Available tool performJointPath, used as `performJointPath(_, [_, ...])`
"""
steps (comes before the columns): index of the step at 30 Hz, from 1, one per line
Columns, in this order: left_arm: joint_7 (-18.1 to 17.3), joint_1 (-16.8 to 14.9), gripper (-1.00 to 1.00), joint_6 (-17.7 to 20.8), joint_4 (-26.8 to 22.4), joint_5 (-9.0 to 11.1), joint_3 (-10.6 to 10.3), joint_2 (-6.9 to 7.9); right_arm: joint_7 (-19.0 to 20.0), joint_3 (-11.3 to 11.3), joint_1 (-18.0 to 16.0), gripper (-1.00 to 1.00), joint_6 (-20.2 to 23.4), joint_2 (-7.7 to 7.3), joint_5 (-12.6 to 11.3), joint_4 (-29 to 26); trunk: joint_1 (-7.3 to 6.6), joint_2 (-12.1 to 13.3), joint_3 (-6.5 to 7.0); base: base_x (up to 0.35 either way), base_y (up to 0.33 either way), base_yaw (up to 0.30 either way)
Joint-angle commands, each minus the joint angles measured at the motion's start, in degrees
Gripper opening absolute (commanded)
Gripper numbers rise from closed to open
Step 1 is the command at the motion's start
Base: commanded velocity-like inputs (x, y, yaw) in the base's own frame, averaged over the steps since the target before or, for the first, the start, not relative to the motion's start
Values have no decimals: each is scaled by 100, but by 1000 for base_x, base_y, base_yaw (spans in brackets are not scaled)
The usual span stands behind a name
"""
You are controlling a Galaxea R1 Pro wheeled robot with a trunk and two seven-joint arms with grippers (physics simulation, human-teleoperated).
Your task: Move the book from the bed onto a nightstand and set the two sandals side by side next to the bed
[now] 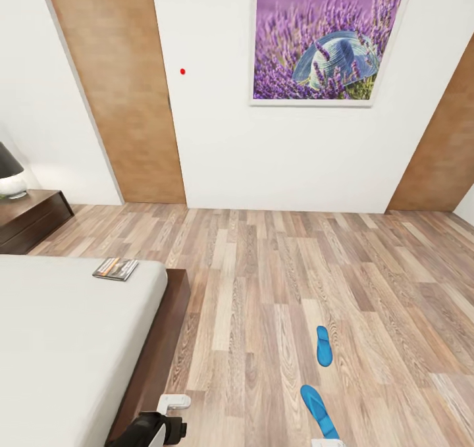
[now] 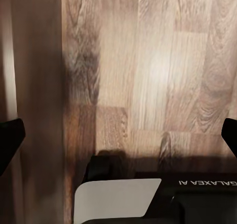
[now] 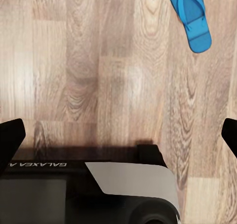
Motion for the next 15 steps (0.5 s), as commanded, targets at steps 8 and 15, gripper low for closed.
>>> performJointPath(8, [13,1,100,33,-12,-8,8,-3,-35,20,-1,100,36,-3,0,-10,0,-3,-5,210,6,0])
performJointPath(15, [13,1,100,33,-8,-7,8,-3,-35,20,-1,100,39,-3,2,-10,0,-3,-5,320,1,0])
